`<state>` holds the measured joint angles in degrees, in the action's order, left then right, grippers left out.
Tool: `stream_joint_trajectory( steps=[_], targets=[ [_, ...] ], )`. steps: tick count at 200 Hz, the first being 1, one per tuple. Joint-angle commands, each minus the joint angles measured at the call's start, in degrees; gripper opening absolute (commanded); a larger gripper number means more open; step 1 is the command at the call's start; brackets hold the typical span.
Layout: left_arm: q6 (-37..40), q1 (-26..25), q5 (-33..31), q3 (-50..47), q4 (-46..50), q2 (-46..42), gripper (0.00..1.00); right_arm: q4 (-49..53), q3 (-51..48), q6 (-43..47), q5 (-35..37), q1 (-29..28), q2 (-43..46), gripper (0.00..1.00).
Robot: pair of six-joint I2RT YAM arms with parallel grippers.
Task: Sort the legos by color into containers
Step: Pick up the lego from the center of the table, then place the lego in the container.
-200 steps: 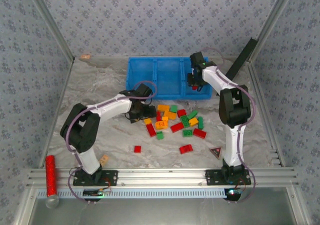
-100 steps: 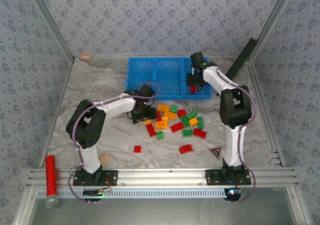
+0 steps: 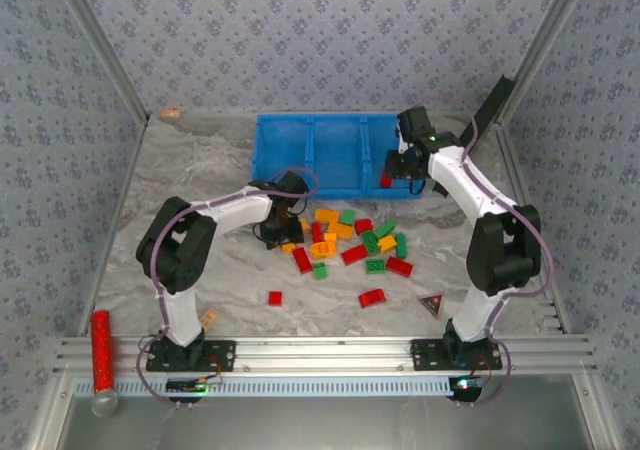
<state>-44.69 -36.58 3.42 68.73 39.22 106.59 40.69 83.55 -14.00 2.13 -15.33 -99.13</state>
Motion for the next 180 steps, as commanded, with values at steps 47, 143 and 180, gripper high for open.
stream_joint_trajectory(
  steps=[47, 143, 180],
  targets=[
    [3.0, 3.1, 0.4, -2.5, 3.6, -2.9, 0.3, 2.1, -17.8, -6.3, -3.5, 0.1, 8.5, 0.41],
    [8.7, 5.0, -3.0, 16.9, 13.7, -5.6, 0.23, -2.5, -28.3, -9.8, -7.5, -1.1, 10.3, 0.42],
    [10.7, 5.7, -3.6, 26.6, 15.6, -3.2, 0.22, -5.5, -29.2, -10.8, -8.9, -1.3, 8.0, 0.42]
  ],
)
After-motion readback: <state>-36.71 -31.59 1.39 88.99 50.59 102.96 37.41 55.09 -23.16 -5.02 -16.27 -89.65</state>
